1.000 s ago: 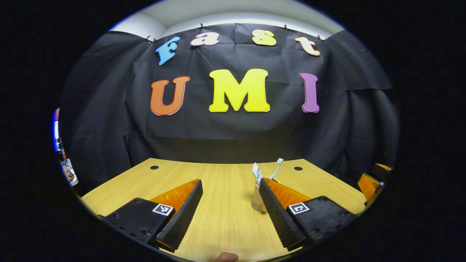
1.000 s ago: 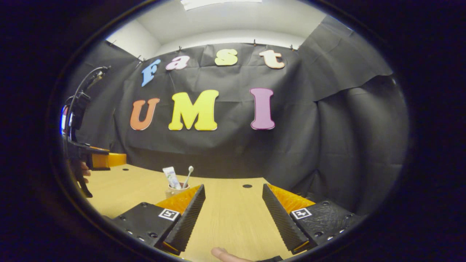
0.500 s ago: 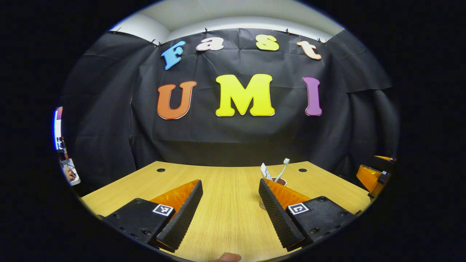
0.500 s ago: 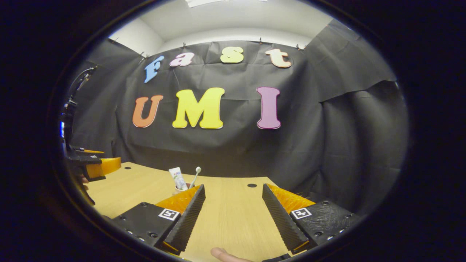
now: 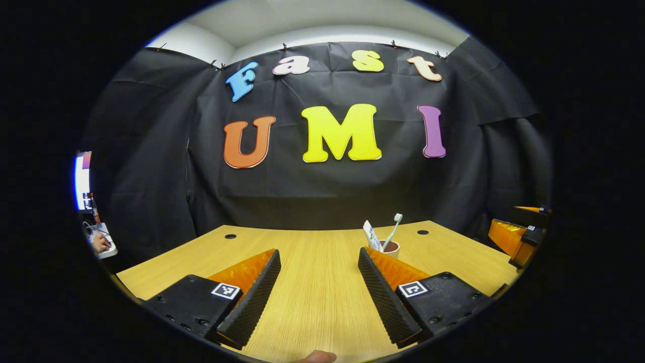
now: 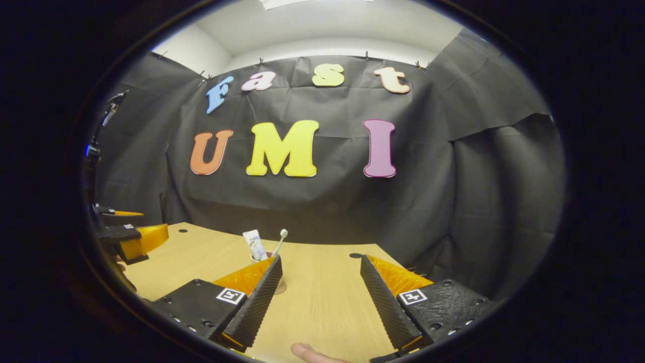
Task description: Put the toothbrush and toothpaste on the desktop into the cup, then pick up the cup and place it on the coaster on the desktop.
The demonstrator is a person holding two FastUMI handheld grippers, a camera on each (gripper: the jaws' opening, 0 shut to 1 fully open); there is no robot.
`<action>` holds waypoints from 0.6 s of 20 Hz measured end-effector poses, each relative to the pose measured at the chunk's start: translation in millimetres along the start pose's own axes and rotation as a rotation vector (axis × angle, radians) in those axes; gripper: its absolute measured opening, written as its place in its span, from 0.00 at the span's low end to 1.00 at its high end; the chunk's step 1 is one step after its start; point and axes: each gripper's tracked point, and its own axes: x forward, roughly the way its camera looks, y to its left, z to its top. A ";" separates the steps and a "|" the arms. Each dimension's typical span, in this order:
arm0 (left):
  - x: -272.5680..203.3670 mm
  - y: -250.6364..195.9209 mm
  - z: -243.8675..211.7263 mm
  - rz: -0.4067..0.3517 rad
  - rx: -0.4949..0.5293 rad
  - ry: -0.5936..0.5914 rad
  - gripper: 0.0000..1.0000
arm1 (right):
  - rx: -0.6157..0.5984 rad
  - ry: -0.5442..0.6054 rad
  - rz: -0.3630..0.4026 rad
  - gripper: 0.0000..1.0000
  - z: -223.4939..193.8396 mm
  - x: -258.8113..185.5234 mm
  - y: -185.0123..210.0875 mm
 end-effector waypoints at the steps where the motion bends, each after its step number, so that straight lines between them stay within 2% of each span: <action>1: -1.5 -1.1 -2.0 -0.004 -0.012 0.002 0.98 | 0.004 -0.002 0.002 0.96 0.2 -0.5 2.1; 7: -9.1 18.7 -2.2 0.018 -0.027 -0.006 0.98 | -0.013 0.012 -0.005 0.96 -9.4 1.1 2.5; 12: -2.0 20.4 9.9 0.018 -0.036 -0.022 0.98 | -0.061 -0.030 -0.048 0.95 6.6 1.0 -12.6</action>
